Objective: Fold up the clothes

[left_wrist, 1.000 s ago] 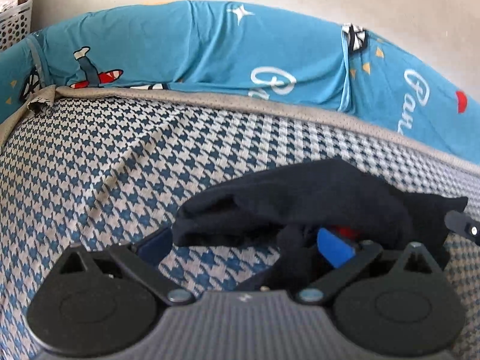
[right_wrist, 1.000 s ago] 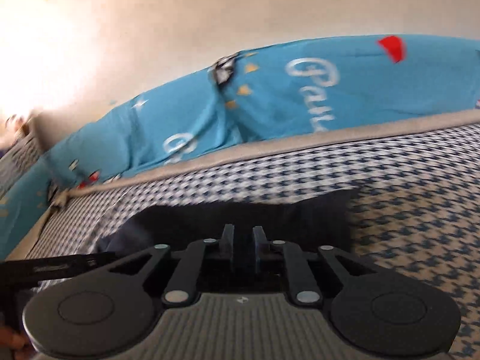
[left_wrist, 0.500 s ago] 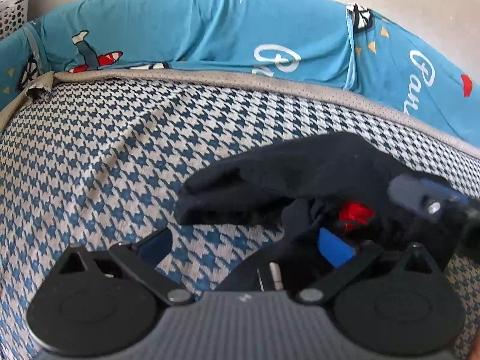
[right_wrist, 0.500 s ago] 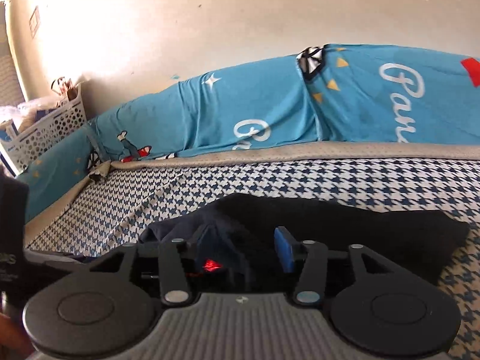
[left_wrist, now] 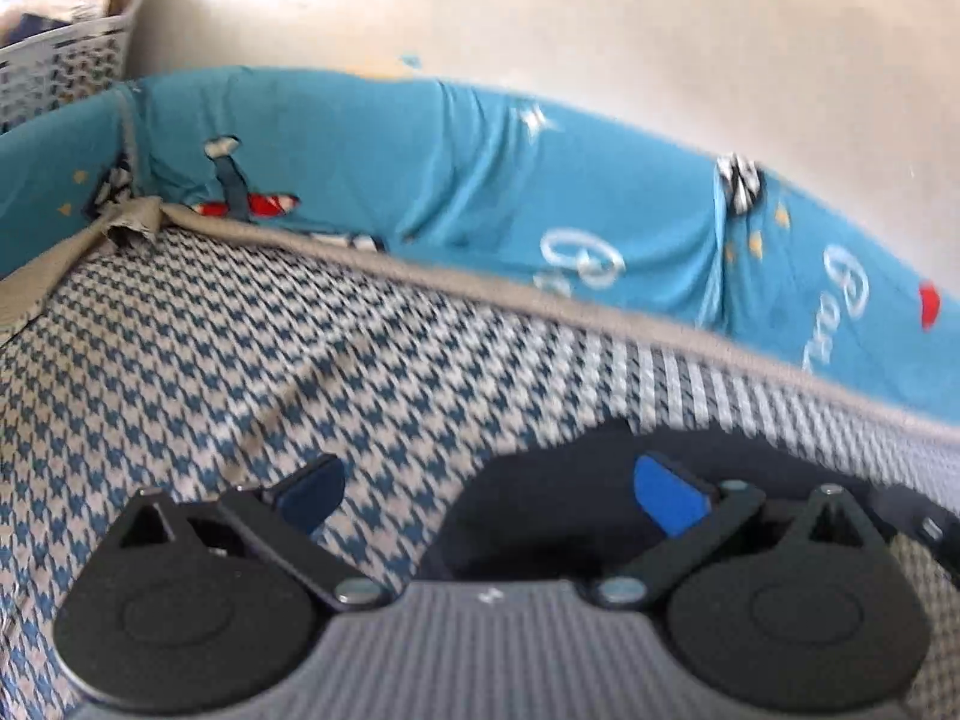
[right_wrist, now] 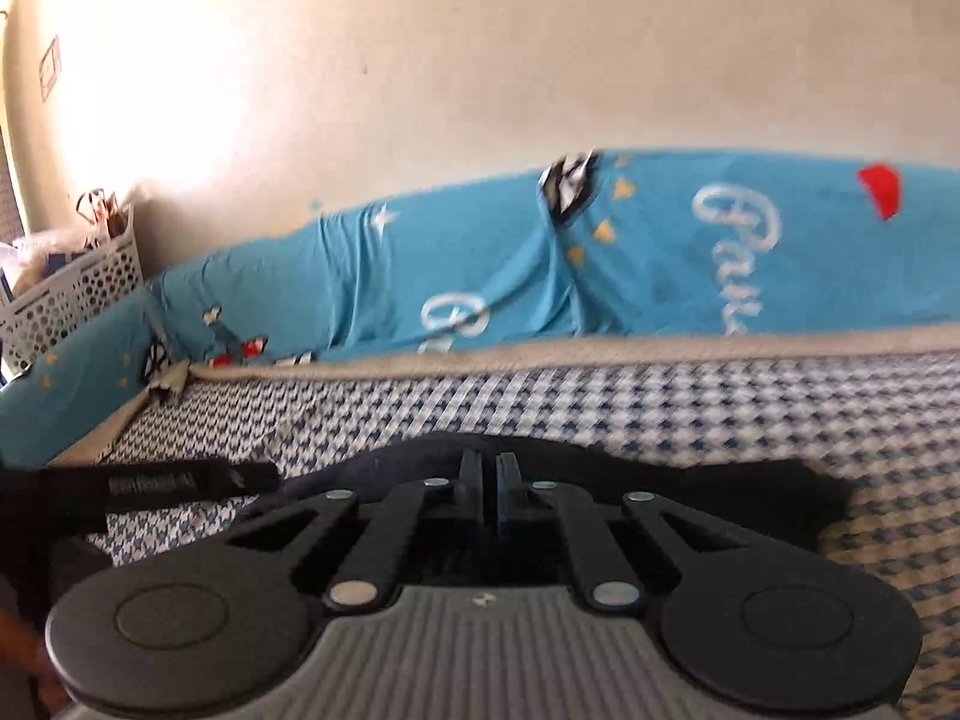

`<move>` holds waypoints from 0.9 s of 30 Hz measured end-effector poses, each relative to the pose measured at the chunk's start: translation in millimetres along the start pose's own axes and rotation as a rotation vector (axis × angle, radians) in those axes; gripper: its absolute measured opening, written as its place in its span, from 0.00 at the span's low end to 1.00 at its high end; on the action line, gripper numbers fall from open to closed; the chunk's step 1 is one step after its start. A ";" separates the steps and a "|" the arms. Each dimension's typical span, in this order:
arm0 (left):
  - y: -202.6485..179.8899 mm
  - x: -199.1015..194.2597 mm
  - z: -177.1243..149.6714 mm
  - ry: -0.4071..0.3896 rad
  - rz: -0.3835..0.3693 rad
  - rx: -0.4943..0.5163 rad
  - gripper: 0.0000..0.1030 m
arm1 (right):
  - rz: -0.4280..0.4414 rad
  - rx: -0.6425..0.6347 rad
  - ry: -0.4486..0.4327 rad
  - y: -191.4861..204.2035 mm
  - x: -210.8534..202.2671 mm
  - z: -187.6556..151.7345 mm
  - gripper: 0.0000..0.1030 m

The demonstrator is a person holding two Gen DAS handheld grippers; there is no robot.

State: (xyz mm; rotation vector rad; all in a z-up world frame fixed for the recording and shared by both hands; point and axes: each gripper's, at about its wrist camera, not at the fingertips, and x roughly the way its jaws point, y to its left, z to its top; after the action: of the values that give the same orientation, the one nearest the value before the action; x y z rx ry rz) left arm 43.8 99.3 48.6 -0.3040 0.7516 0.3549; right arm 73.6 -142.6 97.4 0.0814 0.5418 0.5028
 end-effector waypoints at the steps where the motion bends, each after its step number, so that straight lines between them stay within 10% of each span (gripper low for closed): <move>1: 1.7 0.5 0.7 0.000 0.004 -0.010 1.00 | -0.007 -0.002 -0.013 -2.7 -7.7 1.0 0.03; 17: 20.7 22.7 -4.8 0.122 0.087 -0.095 1.00 | 0.034 -0.025 0.024 -0.8 -15.7 -4.6 0.06; 27: 35.3 1.6 11.2 -0.029 0.210 -0.127 1.00 | 0.130 -0.225 0.002 61.6 13.9 -13.4 0.35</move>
State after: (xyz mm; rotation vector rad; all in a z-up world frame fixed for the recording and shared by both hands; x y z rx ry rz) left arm 36.9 135.7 50.2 -0.3396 0.7353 0.6065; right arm 50.1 -82.6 91.9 -0.0989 0.4810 0.6881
